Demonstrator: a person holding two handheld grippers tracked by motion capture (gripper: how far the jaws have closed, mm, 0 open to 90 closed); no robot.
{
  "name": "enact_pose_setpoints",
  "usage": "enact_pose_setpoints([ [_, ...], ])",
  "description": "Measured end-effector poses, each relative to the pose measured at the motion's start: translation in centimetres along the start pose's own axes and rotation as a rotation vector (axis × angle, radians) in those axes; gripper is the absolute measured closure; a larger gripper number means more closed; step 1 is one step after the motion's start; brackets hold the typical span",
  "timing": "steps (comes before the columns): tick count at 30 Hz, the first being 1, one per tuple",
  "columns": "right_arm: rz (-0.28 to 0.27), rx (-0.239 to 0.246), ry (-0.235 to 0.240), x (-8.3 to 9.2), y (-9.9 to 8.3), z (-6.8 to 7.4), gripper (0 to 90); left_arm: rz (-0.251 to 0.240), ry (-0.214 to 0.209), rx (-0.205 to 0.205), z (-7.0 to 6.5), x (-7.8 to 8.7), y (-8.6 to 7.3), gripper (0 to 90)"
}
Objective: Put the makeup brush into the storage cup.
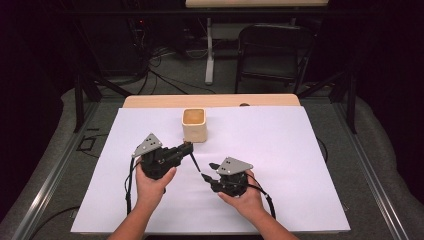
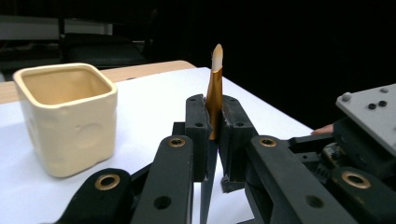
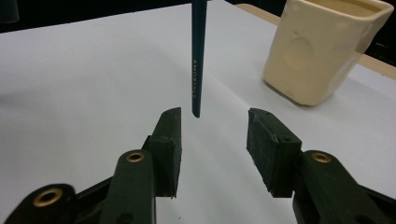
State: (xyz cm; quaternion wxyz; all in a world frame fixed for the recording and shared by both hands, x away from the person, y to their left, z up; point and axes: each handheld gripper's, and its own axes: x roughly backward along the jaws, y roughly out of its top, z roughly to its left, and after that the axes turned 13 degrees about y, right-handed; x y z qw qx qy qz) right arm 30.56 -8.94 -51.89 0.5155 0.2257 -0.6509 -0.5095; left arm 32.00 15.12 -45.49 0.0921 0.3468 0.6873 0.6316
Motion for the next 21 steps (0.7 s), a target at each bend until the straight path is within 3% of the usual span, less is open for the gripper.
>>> enact_pose_setpoints([
  [9,0.019,-0.001,-0.020,0.77,-0.01,-0.26,53.8,-0.001,0.046,-0.048,0.13,-0.36,-0.07,83.6],
  [21,0.054,-0.005,-0.028,0.65,-0.72,-0.61,51.6,0.004,0.122,-0.171,-0.18,-0.70,0.33,83.6],
])
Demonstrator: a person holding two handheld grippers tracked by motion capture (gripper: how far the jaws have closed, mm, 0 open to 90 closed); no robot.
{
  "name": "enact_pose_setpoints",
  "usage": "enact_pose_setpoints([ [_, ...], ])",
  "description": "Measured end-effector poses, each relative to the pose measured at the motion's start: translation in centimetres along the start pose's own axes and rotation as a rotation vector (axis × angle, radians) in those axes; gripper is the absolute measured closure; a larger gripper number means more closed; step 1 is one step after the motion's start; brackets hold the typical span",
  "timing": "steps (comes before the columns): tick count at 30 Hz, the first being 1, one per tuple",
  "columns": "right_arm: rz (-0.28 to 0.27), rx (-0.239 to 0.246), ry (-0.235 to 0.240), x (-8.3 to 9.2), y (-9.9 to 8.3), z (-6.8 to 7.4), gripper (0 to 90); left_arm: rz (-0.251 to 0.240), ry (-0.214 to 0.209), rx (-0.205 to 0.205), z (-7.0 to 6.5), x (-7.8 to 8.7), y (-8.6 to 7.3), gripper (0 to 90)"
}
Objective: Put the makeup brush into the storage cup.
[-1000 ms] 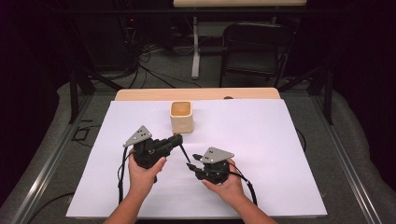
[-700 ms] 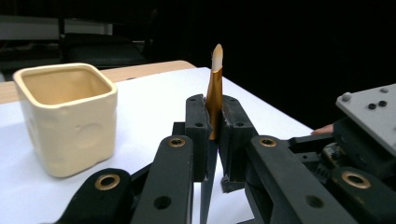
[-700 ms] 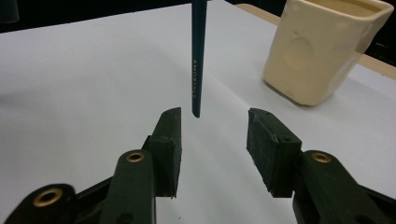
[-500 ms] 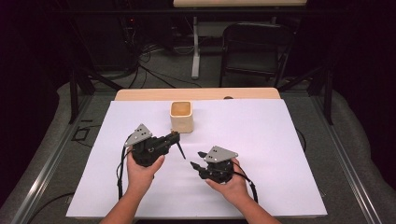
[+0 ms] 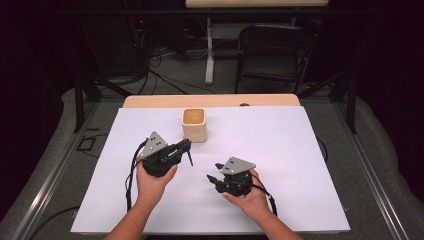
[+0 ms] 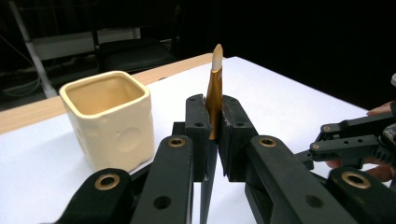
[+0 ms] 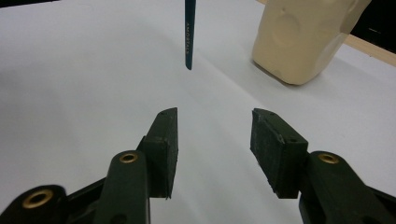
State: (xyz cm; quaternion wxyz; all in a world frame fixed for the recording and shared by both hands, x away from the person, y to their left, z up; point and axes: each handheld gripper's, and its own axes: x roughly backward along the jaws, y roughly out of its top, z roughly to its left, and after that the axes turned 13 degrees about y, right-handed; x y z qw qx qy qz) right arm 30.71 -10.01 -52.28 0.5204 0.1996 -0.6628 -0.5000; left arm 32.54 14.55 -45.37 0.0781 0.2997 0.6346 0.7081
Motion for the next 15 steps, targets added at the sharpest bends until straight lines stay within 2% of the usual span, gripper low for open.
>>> enact_pose_setpoints([
  [9,-0.001,0.003,-0.016,0.14,-0.26,-0.15,51.3,0.006,0.039,-0.035,-0.06,-0.44,0.40,83.6],
  [15,-0.011,-0.025,-0.020,0.29,-0.50,-0.33,47.6,0.009,0.056,-0.056,-0.01,-0.60,0.71,83.6],
])
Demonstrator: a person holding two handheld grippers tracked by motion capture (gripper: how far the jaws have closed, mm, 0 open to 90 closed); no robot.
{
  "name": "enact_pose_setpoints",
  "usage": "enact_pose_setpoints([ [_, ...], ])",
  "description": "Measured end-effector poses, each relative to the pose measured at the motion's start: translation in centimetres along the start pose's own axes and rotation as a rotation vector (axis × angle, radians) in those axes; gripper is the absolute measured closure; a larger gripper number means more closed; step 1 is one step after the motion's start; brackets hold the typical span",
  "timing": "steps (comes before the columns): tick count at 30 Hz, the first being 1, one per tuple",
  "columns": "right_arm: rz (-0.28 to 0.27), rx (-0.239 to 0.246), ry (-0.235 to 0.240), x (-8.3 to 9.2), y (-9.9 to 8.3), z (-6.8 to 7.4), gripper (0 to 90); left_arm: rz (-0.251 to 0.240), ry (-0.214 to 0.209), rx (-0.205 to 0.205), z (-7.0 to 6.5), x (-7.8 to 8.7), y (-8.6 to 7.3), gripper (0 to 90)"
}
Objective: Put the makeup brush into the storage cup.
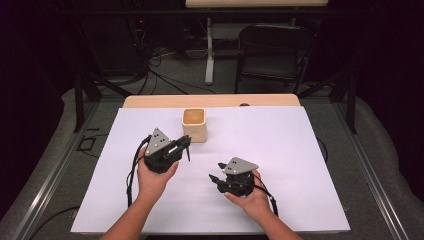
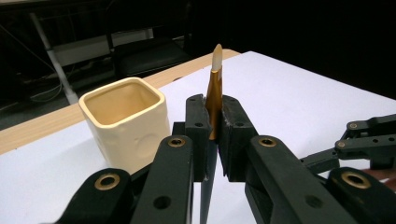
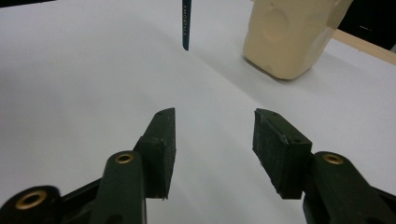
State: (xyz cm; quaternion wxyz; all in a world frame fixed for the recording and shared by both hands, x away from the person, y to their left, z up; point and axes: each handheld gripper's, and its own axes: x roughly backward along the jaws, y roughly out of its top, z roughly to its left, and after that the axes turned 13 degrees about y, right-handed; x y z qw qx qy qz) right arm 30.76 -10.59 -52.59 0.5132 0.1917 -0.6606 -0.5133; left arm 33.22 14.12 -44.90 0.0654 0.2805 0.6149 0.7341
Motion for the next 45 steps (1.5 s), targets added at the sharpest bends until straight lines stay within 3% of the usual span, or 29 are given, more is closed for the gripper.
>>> enact_pose_setpoints([
  [12,-0.023,-0.027,0.009,0.2,0.0,-0.1,37.3,-0.002,0.001,0.003,0.3,-0.3,0.3,83.6],
  [18,-0.038,-0.063,0.017,0.3,0.0,-0.3,27.2,-0.002,-0.003,0.023,0.8,-0.3,0.5,83.6],
  [31,-0.020,-0.090,-0.049,0.0,0.0,-0.4,18.6,-0.014,-0.005,0.015,1.1,-0.2,1.3,83.6],
  [35,-0.002,-0.098,-0.065,-0.1,-0.1,-0.6,18.4,-0.013,-0.005,0.020,1.2,-0.3,1.4,83.6],
  [45,-0.022,-0.110,-0.057,0.1,-0.1,-0.6,18.6,-0.012,-0.006,0.042,1.6,-0.5,1.4,83.6],
])
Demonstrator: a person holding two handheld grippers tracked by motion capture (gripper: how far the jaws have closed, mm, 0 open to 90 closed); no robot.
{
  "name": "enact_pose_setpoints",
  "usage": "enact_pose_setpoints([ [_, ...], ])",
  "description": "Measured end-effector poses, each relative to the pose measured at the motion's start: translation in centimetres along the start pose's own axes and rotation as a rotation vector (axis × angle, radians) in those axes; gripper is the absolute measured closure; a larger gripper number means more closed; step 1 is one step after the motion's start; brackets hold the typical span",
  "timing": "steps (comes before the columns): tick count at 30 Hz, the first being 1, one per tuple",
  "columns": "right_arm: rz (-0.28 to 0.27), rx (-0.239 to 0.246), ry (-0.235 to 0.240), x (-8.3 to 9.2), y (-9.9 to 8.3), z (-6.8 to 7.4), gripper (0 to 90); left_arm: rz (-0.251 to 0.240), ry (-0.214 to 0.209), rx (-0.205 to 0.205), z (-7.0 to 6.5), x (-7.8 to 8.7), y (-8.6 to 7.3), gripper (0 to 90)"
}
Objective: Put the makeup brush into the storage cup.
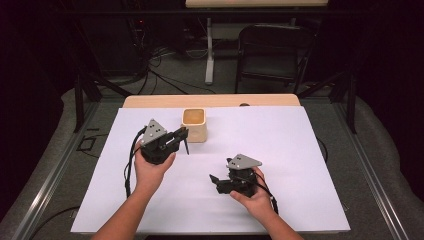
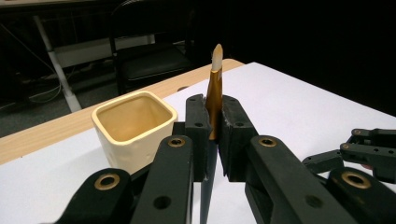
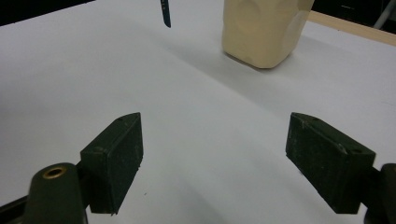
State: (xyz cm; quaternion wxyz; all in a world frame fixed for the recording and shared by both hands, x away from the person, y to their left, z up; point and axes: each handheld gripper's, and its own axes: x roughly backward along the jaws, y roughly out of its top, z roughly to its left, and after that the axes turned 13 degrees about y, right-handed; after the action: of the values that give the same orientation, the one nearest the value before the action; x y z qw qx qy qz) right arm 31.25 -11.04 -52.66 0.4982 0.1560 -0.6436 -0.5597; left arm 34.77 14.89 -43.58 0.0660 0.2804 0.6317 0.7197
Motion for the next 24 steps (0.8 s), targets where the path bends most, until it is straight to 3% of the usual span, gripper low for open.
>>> enact_pose_setpoints([
  [12,0.007,0.001,-0.005,0.0,-0.1,0.0,18.9,0.000,0.004,0.004,0.3,-0.3,0.1,83.7],
  [24,0.003,-0.012,0.001,0.0,-0.1,-0.1,19.0,-0.001,0.028,-0.019,1.1,-1.0,1.4,83.6],
])
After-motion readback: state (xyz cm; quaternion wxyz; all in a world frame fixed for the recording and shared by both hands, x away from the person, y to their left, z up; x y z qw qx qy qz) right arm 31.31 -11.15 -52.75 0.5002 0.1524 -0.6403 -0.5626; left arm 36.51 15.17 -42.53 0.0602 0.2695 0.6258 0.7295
